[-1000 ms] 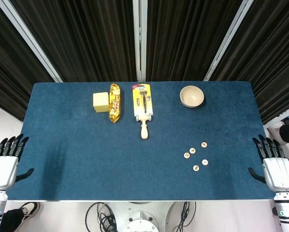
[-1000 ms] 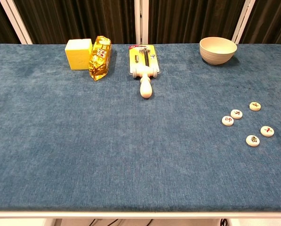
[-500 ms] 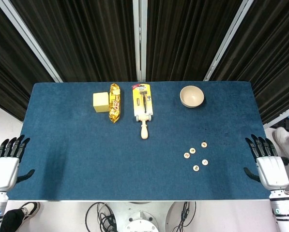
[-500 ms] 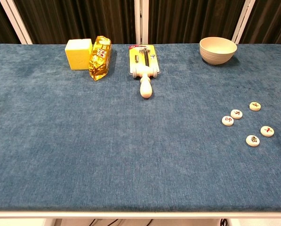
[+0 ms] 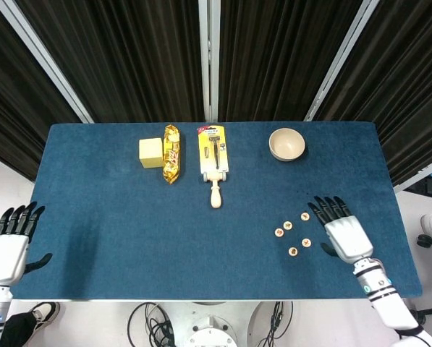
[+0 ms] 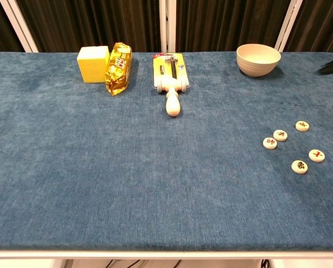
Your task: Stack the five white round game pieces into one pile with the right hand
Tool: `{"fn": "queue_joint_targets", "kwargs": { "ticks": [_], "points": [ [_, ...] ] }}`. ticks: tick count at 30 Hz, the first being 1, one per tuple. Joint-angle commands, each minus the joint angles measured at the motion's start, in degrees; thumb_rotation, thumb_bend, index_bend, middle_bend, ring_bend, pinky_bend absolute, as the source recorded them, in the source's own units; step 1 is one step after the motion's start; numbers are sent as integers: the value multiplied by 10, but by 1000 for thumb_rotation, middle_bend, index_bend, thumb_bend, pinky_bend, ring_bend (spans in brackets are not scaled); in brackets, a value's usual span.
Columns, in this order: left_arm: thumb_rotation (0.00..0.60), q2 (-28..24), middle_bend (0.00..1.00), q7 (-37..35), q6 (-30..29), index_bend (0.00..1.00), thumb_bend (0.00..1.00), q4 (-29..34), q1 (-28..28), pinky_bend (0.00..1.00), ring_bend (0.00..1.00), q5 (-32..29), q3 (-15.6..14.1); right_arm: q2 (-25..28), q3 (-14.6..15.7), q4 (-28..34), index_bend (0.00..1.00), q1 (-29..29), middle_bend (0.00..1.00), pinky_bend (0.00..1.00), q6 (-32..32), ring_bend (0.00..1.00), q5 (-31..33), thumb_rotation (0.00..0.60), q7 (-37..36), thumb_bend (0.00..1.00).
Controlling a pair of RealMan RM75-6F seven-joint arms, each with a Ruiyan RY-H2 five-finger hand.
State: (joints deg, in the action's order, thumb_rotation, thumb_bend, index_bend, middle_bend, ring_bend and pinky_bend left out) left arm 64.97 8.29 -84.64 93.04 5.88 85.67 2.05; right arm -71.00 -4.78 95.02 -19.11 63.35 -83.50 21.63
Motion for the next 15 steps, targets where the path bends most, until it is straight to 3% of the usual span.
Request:
{"fn": "queue_joint_targets", "kwargs": {
  "ticks": [1, 15],
  "points": [
    [600, -1, 0, -4, 0, 77, 131, 0, -1, 0, 0, -2, 1, -33, -6, -5, 16, -28, 0, 0, -29, 0, 20, 600, 33, 150],
    [600, -3, 0, -8, -2, 77, 130, 0, -1, 0, 0, -1, 1, -109, -9, -53, 169, -72, 0, 0, -62, 0, 78, 600, 81, 169]
  ]
}}
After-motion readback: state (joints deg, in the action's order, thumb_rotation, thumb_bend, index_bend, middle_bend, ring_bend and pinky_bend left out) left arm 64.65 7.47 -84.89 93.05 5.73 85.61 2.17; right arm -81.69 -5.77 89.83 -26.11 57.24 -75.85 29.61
